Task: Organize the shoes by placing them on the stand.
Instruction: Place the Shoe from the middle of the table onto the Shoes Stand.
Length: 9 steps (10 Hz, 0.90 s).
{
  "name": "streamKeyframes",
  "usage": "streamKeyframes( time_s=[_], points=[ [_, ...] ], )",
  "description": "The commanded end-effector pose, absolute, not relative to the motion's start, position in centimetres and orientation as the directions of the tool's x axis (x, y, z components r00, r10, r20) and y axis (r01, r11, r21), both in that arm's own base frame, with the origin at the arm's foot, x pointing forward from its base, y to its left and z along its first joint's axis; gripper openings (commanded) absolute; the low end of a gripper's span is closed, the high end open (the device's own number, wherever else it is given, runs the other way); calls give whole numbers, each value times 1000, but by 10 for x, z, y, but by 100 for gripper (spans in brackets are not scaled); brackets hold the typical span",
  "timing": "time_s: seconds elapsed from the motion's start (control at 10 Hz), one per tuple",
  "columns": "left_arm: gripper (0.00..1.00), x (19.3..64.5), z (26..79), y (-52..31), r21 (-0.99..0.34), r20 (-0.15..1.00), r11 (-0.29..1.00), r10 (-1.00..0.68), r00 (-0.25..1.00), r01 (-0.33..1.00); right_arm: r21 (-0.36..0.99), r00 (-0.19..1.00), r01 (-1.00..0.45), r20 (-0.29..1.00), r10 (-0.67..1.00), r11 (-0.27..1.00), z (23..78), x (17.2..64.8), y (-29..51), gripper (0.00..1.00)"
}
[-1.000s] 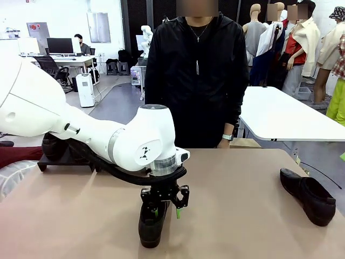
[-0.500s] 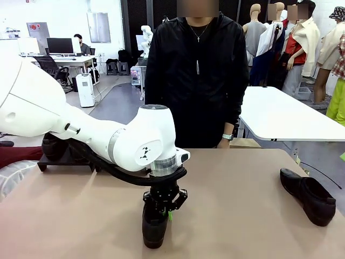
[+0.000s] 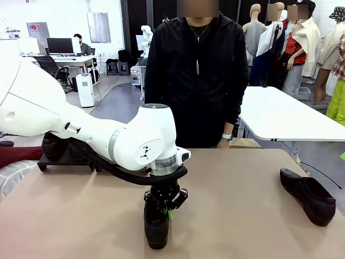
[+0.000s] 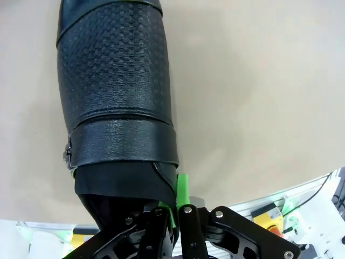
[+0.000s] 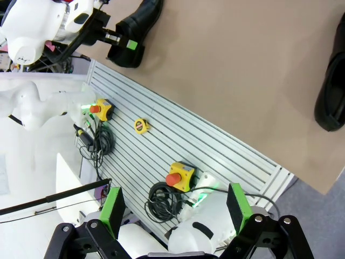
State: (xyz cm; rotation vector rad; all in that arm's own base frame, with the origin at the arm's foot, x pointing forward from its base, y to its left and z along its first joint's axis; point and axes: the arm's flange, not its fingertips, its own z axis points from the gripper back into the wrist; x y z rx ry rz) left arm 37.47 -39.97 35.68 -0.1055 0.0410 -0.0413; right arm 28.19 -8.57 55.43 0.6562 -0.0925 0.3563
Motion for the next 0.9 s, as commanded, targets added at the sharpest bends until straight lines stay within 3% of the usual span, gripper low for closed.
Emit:
streamKeyframes(
  time_s=[0.0, 0.2, 0.4, 0.7, 0.8],
  points=[
    [0, 367, 386, -390, -90, -2, 995, -46, 999, 45, 591, 934, -355, 203, 293, 724, 556, 280, -85, 100],
    [0, 351, 451, -348, -142, 65, 988, -52, 997, 61, 591, 934, -355, 203, 293, 724, 556, 280, -85, 100],
    [0, 327, 498, -304, -110, 176, 993, -14, 984, 33, 591, 934, -355, 203, 293, 724, 556, 280, -85, 100],
    [0, 309, 508, -248, -26, 252, 999, -14, 967, 21, 591, 934, -355, 203, 293, 724, 556, 280, -85, 100],
    [0, 300, 510, -231, -83, 281, 997, 28, 959, -5, 591, 934, -355, 203, 293, 724, 556, 280, -85, 100]
  ],
)
